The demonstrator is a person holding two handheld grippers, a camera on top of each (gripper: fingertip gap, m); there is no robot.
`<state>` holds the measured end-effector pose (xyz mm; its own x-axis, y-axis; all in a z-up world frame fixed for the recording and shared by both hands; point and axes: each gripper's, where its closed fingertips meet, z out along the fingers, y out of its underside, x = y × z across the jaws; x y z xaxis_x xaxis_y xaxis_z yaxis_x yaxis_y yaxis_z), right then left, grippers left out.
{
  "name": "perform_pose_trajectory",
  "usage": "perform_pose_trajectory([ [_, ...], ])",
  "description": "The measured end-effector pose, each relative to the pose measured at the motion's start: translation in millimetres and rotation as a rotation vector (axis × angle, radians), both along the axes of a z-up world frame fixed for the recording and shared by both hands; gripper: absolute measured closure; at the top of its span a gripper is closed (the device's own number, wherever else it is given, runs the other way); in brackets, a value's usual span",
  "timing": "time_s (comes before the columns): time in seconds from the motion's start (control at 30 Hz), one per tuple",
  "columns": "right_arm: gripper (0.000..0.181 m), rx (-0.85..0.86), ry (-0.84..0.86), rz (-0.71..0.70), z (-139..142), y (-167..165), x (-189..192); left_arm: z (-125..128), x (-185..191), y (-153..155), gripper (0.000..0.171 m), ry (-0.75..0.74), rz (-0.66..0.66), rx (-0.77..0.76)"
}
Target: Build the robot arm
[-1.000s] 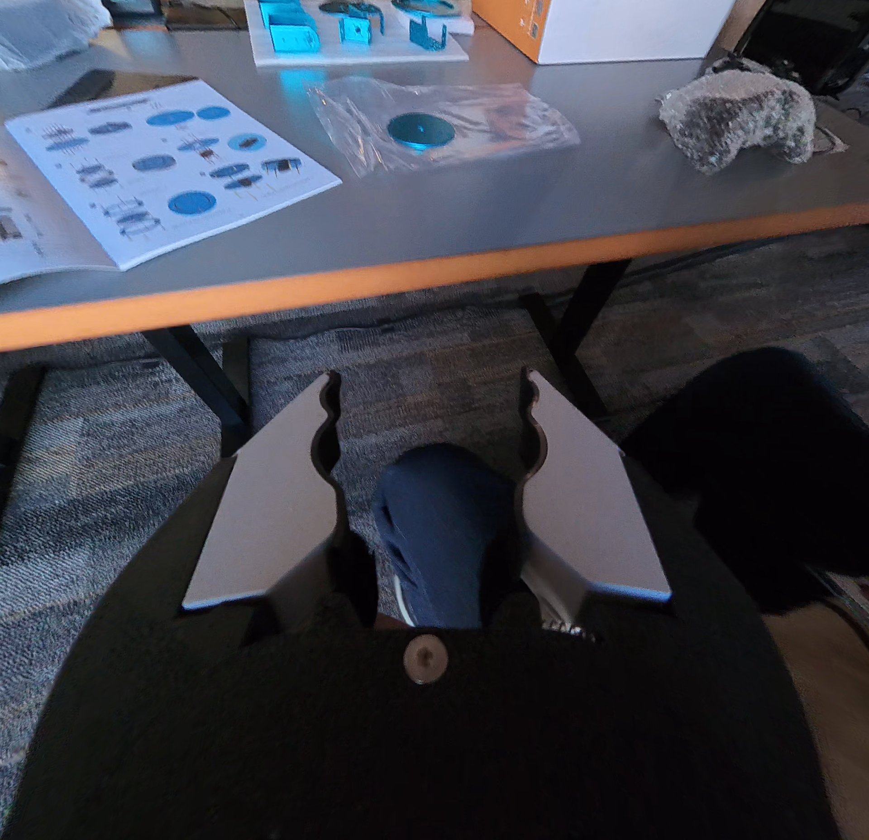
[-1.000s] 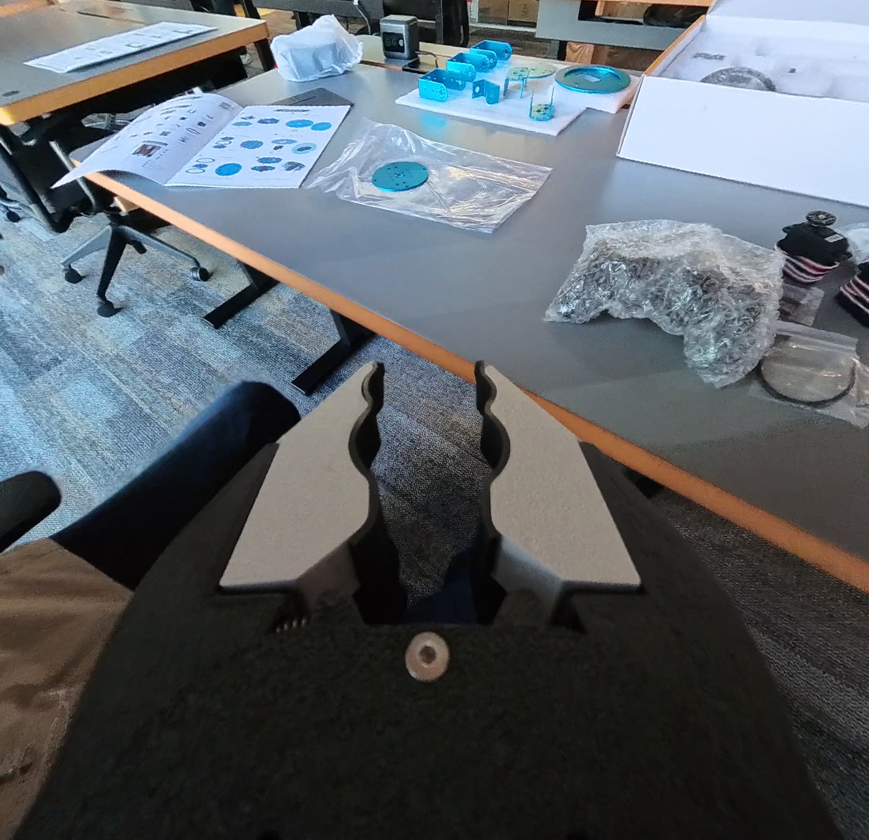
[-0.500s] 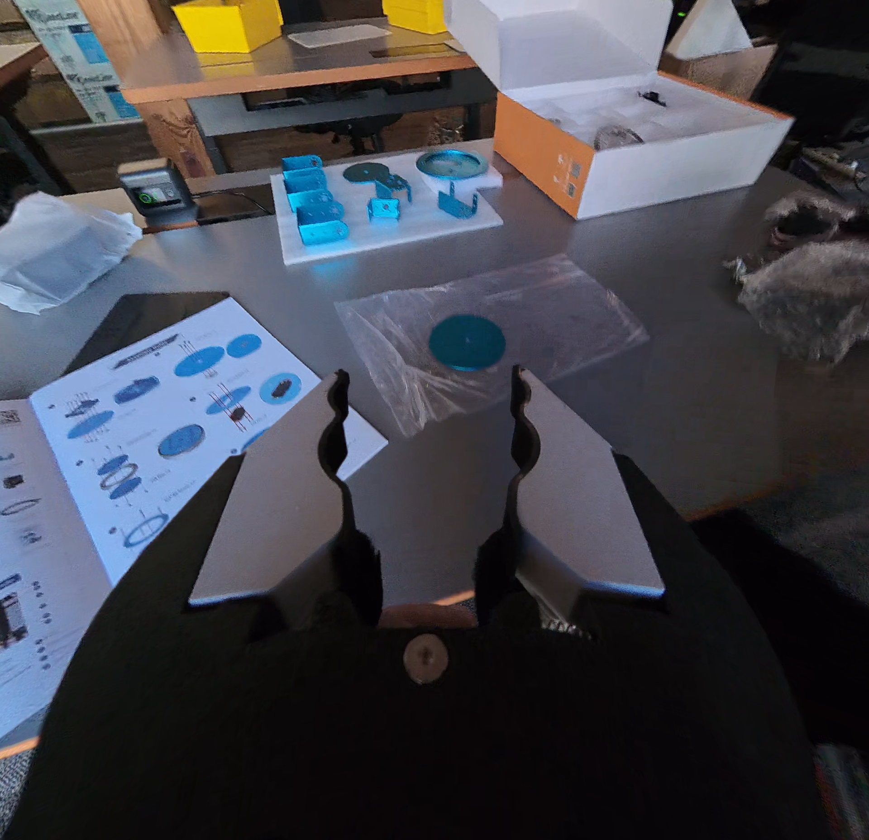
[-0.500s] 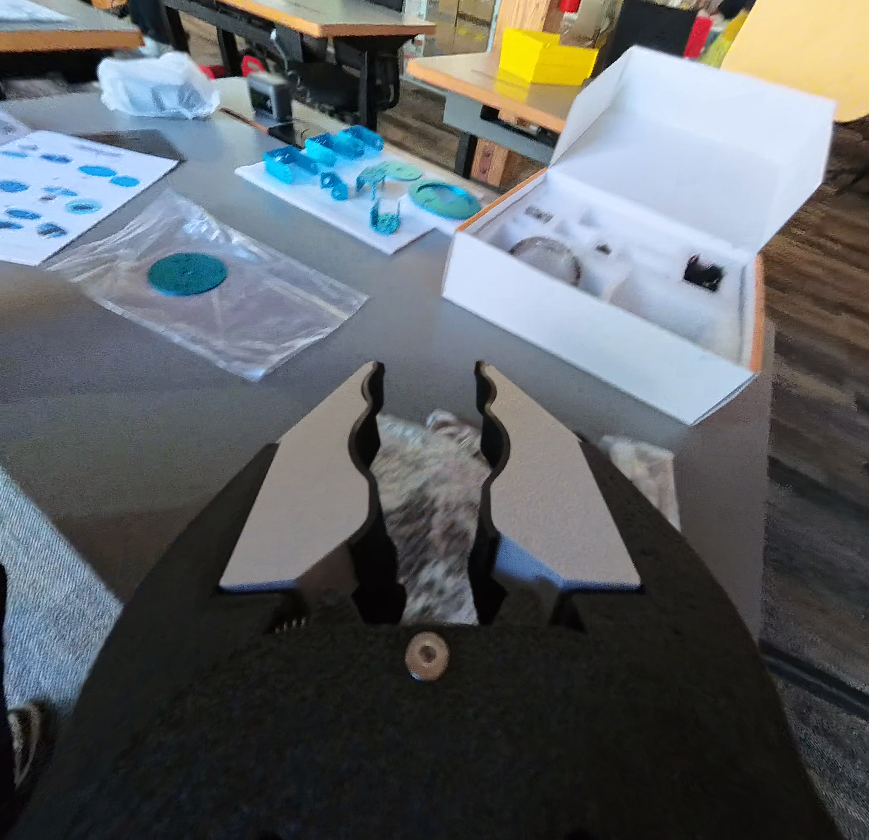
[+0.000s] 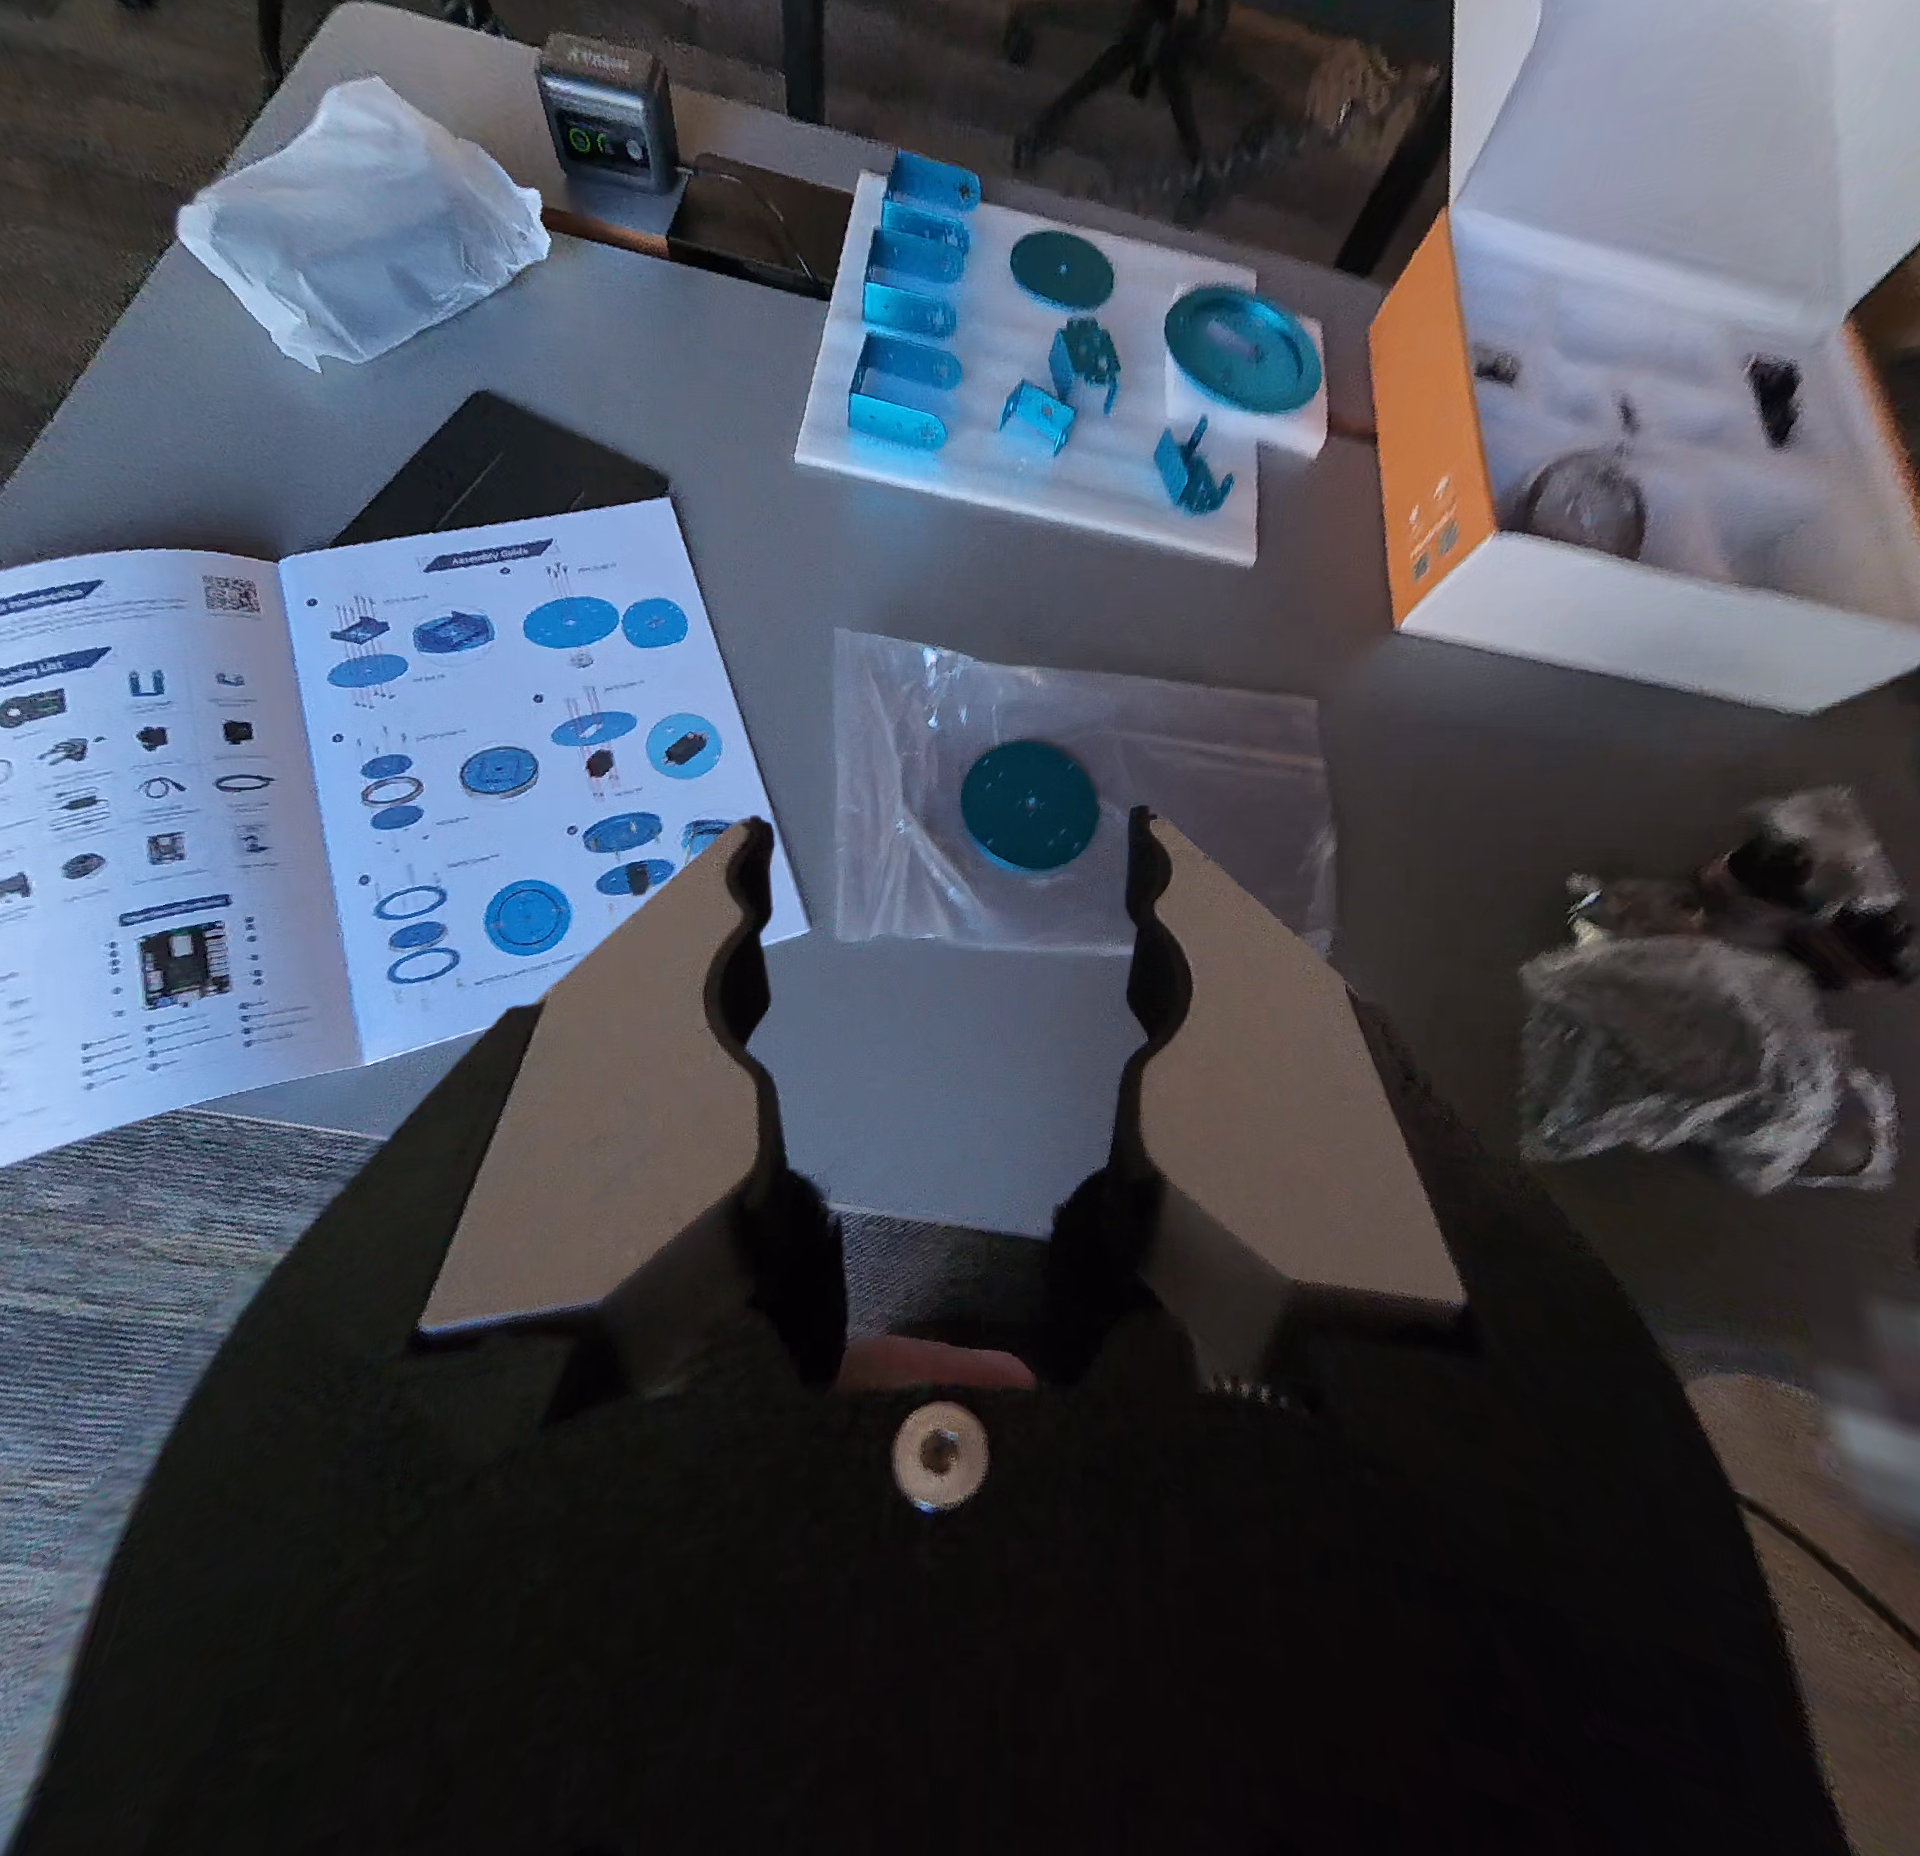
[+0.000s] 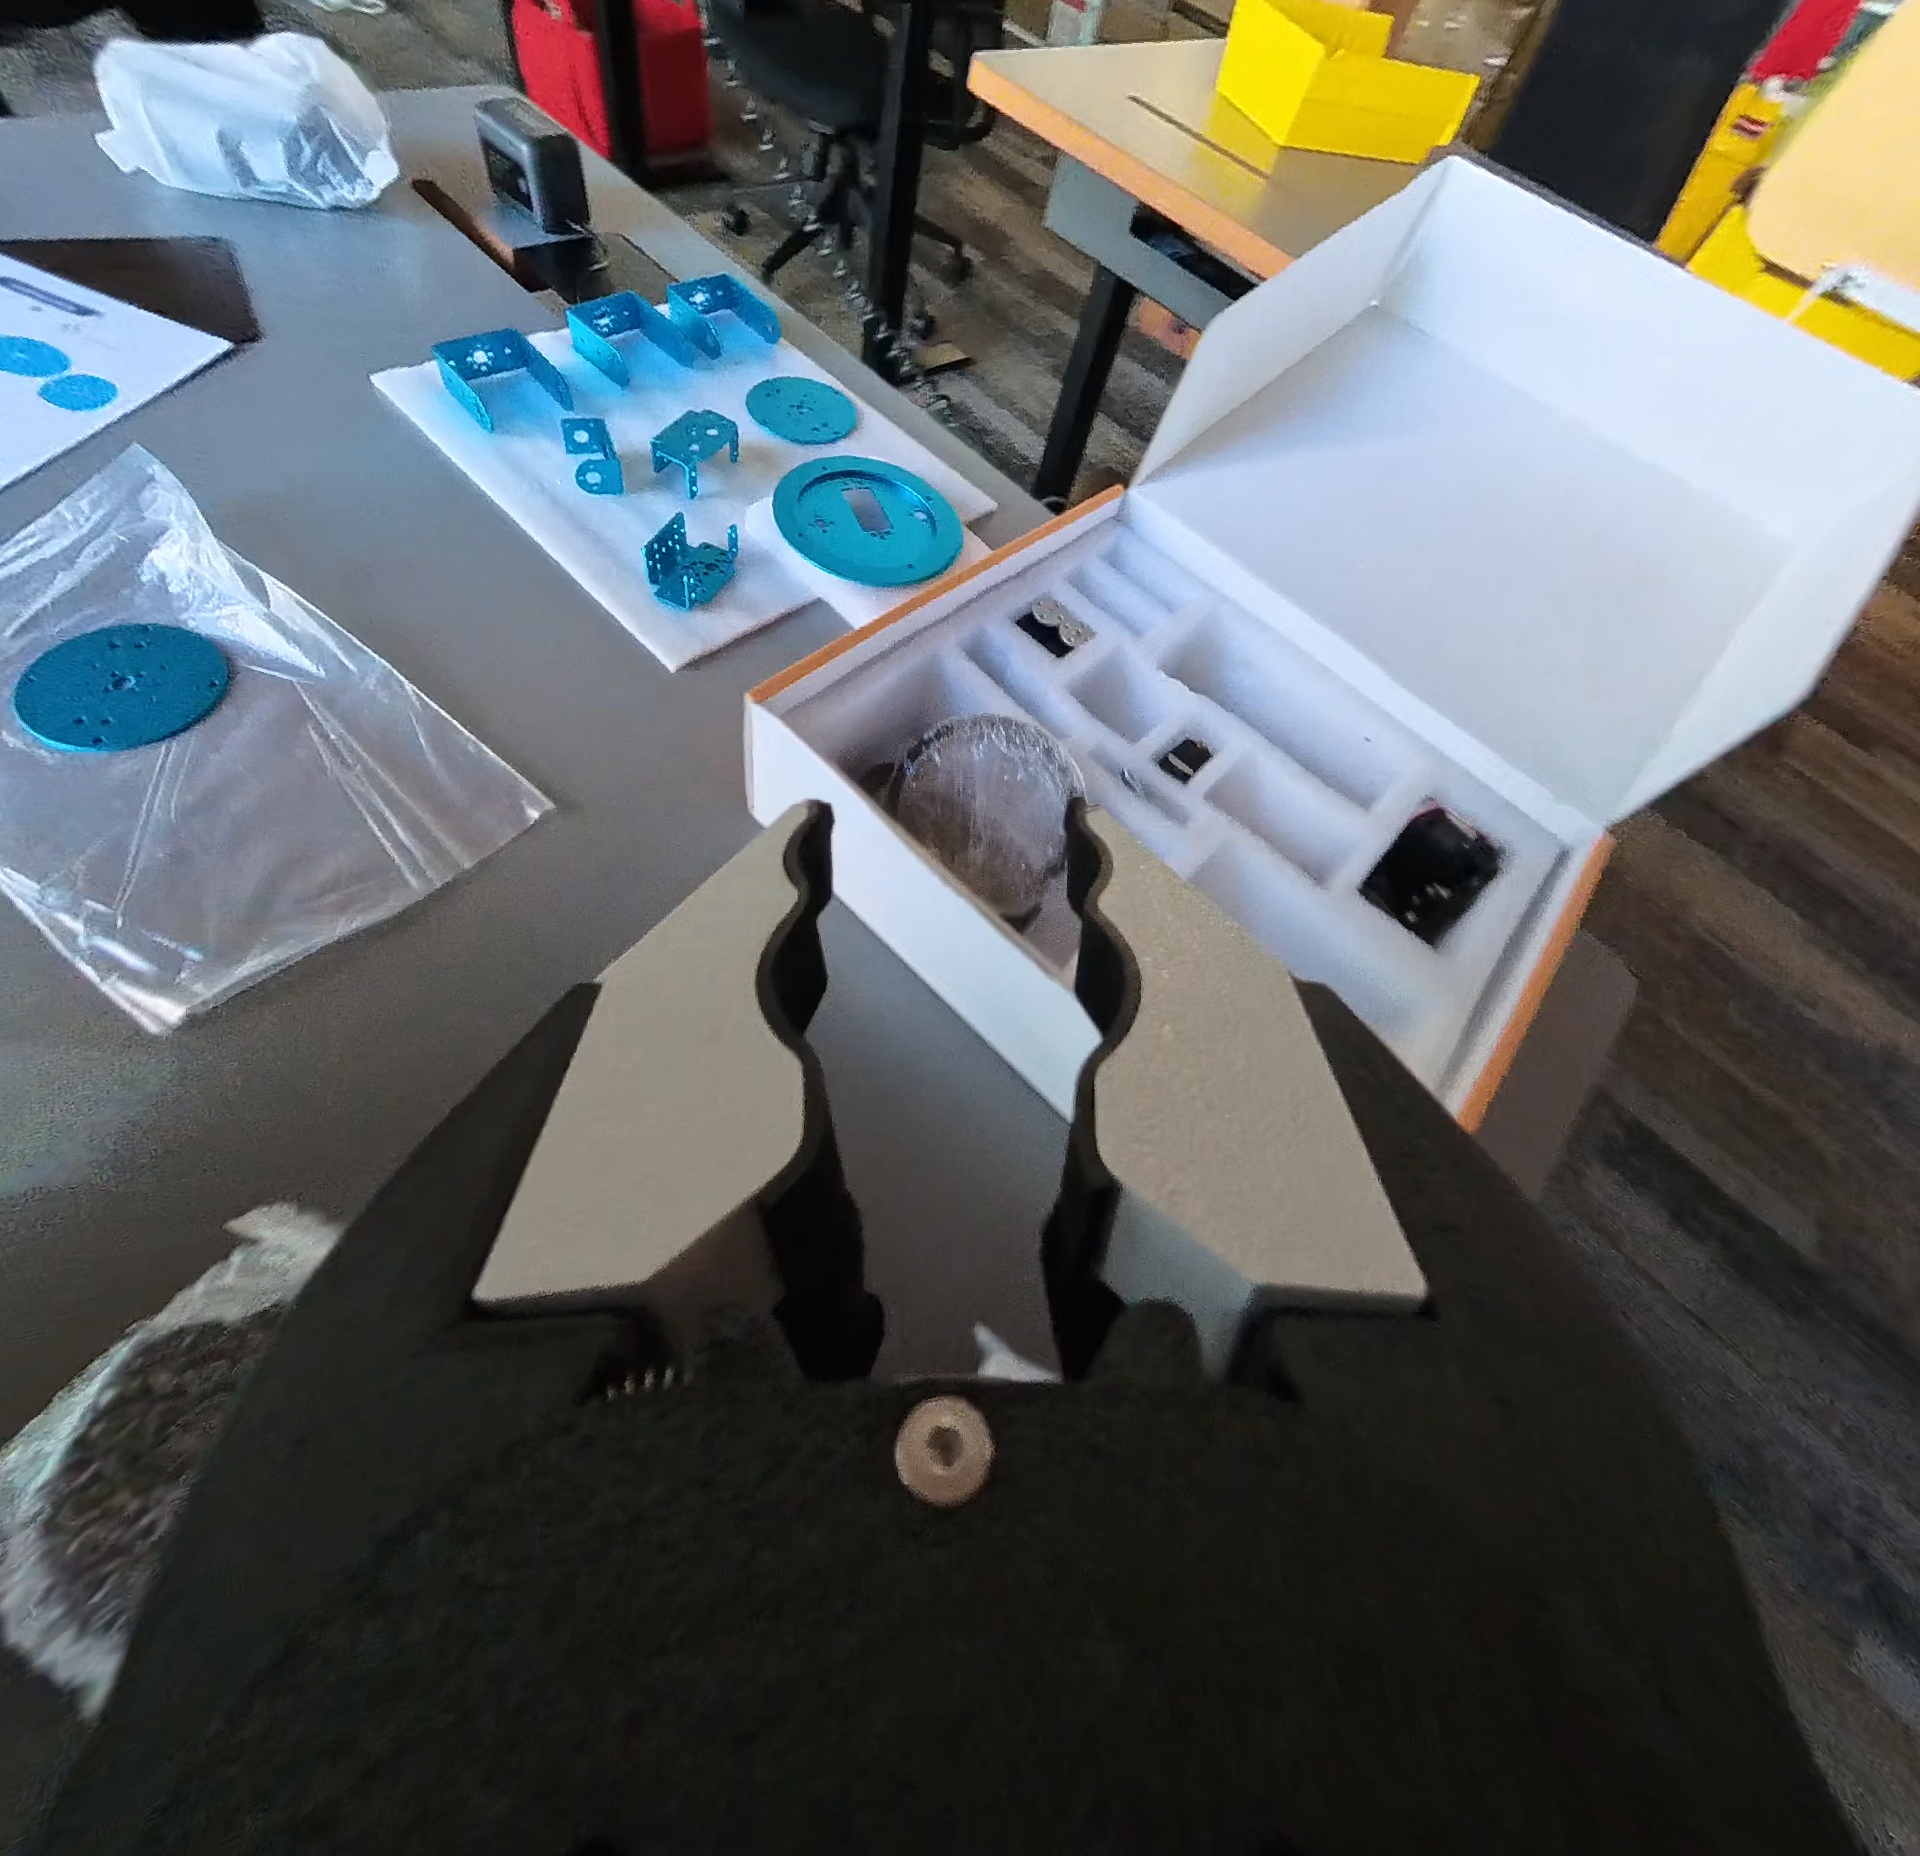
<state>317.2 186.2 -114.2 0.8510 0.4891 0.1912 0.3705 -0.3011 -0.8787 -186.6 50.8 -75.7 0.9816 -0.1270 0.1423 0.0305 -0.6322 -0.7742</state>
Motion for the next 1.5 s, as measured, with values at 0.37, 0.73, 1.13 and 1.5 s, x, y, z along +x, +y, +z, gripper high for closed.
perform_pose_trajectory([
  [0.37,0.140,-0.227,0.091,-0.061,-52.3,135.1,25.2,66.3,5.1,76.7,0.103,-0.064,0.115,0.110],
  [0.73,0.144,-0.424,0.072,-0.006,-104.7,189.2,31.9,24.2,5.5,245.0,0.103,-0.027,-0.065,-0.005],
  [1.13,0.144,-0.594,0.062,-0.167,-150.4,142.5,50.9,-42.8,43.0,273.1,0.103,-0.007,-0.179,-0.142],
  [1.5,0.163,-0.597,-0.051,0.017,-147.3,190.5,25.0,-49.1,51.9,269.6,0.103,0.004,-0.196,-0.166],
])
